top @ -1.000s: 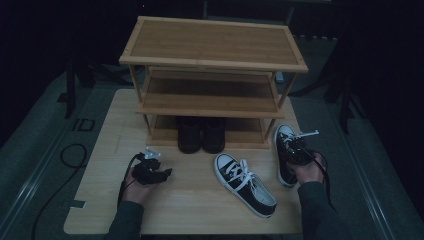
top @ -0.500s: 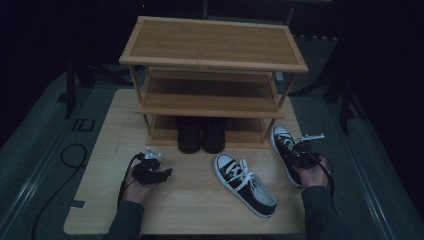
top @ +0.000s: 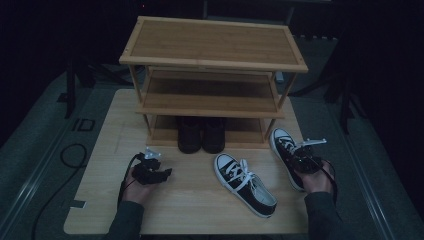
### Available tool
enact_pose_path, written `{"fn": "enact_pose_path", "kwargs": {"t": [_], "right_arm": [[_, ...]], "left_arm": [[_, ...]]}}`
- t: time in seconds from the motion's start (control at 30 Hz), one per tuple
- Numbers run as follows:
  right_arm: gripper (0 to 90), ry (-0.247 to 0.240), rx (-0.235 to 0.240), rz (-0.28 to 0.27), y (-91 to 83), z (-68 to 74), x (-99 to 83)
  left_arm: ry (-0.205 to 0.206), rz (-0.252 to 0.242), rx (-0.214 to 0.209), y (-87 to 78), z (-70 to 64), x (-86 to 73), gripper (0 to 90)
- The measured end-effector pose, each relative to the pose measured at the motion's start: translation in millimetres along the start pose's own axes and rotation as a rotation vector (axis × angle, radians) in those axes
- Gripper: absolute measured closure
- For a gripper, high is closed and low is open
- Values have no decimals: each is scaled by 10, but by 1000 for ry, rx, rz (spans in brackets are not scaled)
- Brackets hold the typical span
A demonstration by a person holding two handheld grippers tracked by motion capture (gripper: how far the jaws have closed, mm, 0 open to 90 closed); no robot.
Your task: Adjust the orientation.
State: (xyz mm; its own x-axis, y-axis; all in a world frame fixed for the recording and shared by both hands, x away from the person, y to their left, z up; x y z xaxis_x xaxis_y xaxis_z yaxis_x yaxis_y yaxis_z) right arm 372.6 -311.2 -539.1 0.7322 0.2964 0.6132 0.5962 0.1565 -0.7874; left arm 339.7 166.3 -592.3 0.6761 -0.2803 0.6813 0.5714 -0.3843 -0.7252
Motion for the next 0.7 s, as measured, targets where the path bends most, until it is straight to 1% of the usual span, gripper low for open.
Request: {"fn": "enact_pose_path", "kwargs": {"t": [0.33,0.4,0.47,0.7], "right_arm": [[884,-33,11,-14,-92,72,-120],[885,-39,14,-16,-106,91,-135],[884,-56,22,-24,-117,113,-146],[884,-80,35,-33,-142,194,-177]], "left_arm": [[0,-1,1,0,-1,0,452],[-1,-1,0,0,0,0,452],[0,-2,1,1,-1,0,452],[1,-1,1,1,0,0,452]]}}
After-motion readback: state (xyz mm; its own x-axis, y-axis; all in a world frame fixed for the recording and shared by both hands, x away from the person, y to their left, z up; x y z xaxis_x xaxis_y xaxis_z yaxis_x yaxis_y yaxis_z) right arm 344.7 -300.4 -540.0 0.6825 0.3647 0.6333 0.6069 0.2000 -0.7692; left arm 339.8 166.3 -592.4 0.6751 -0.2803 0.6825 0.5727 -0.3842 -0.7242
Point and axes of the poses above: each handheld gripper's, and its own axes: y roughly forward along the jaws, x roughly out of its top, z roughly to its left, the point moved 4 cm from there along y, roughly forward along the jaws, and after that the axes turned 2 degrees about -z, right-handed, at the moved point
